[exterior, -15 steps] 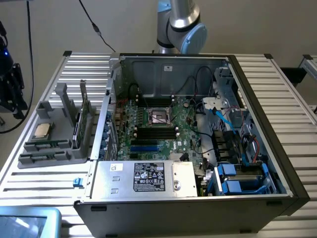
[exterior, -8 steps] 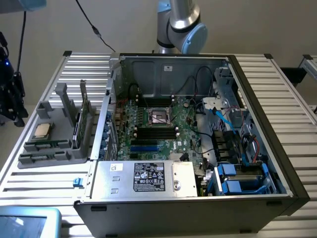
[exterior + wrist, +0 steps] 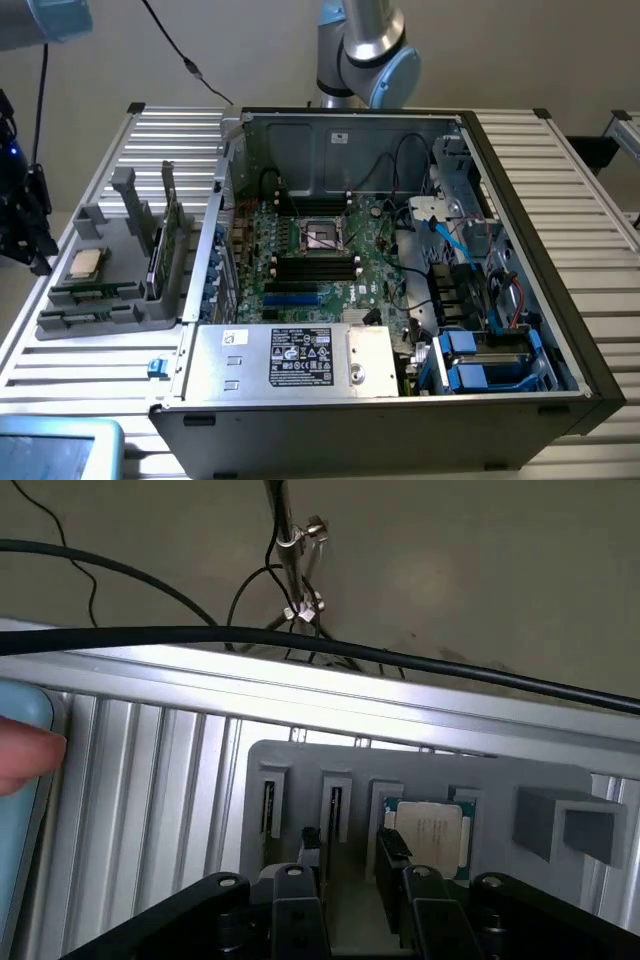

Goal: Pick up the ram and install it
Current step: 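Pick up the ram and move it above insertion slot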

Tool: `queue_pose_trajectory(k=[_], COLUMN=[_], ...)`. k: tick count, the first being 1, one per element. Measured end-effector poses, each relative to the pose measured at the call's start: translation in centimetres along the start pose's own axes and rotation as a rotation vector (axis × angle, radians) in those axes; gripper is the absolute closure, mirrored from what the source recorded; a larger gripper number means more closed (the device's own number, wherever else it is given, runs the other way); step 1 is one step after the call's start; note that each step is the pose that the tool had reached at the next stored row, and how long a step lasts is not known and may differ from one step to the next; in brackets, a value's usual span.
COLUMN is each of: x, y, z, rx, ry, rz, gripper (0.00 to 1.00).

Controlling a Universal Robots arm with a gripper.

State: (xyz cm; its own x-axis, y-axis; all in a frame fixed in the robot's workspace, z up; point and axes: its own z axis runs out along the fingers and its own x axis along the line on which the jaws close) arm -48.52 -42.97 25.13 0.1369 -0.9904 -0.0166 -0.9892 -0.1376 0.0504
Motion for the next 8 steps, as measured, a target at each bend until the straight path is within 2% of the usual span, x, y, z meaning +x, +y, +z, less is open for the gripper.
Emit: queue_pose_trajectory(k=[6, 8], x=[0.75, 0.97], y=[-0.64, -0.99], z=[0.77, 0.94], rx=[0.0026, 0.0029], ry=[-0.0168, -0.0200], rz=[0.002, 0.002], gripper=[0.65, 0.65])
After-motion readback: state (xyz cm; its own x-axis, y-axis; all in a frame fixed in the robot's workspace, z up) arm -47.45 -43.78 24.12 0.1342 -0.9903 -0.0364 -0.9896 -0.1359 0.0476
